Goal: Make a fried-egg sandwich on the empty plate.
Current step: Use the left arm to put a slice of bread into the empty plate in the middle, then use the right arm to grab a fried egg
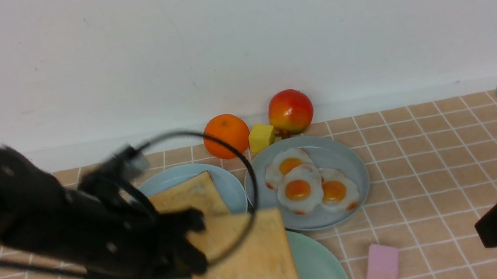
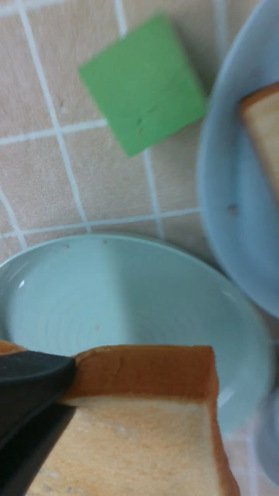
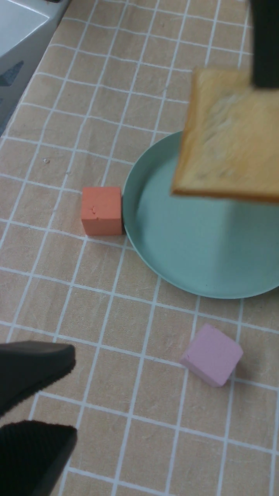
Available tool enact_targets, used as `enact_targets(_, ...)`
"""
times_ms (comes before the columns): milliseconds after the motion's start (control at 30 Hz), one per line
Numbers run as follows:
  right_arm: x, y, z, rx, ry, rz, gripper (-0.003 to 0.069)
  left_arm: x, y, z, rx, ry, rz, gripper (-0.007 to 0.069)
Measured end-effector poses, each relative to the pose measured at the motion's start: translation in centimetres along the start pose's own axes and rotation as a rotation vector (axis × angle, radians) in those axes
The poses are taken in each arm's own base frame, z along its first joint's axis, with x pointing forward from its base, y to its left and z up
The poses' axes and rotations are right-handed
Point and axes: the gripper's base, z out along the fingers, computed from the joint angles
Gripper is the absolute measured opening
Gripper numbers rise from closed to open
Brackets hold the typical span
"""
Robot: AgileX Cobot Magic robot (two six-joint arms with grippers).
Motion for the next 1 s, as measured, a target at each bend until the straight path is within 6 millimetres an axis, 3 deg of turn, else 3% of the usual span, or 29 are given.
enact_targets(133,-0.1,0.0,0.0,0.001,-0.006,0.000,0.0239,0.9,-0.2,3.0,-0.036,0.002,0.009,0.0016)
enact_targets(300,-0.1,0.0,0.0,0.001,-0.011,0.000,0.0239,1.3,0.4,5.3,-0.070,0.031,-0.009,0.0043)
enact_targets(500,-0.4,0.0,0.0,0.005,-0.044,0.000,0.0239,1.2,0.6,5.8,-0.080,0.026,-0.016,0.0161)
enact_targets(567,-0.8,0.0,0.0,0.003,-0.090,-0.006,0.0240,1.0,0.4,5.6,-0.074,0.017,-0.013,0.0246)
enact_targets(667,-1.3,0.0,0.1,-0.001,-0.136,-0.036,0.0242,0.4,-0.2,4.9,-0.053,-0.004,-0.004,0.0328)
enact_targets(733,-2.4,-0.1,0.6,-0.003,-0.153,-0.050,0.0242,-0.6,-1.2,3.5,-0.018,-0.017,0.021,0.0393)
enact_targets(867,-4.3,-0.1,1.4,-0.001,-0.141,-0.049,0.0242,-2.0,-1.9,1.1,0.010,-0.026,0.071,0.0420)
enact_targets(1000,-8.3,-0.4,3.9,-0.005,-0.103,-0.033,0.0253,-3.9,-2.6,-4.5,0.029,-0.061,0.151,0.0391)
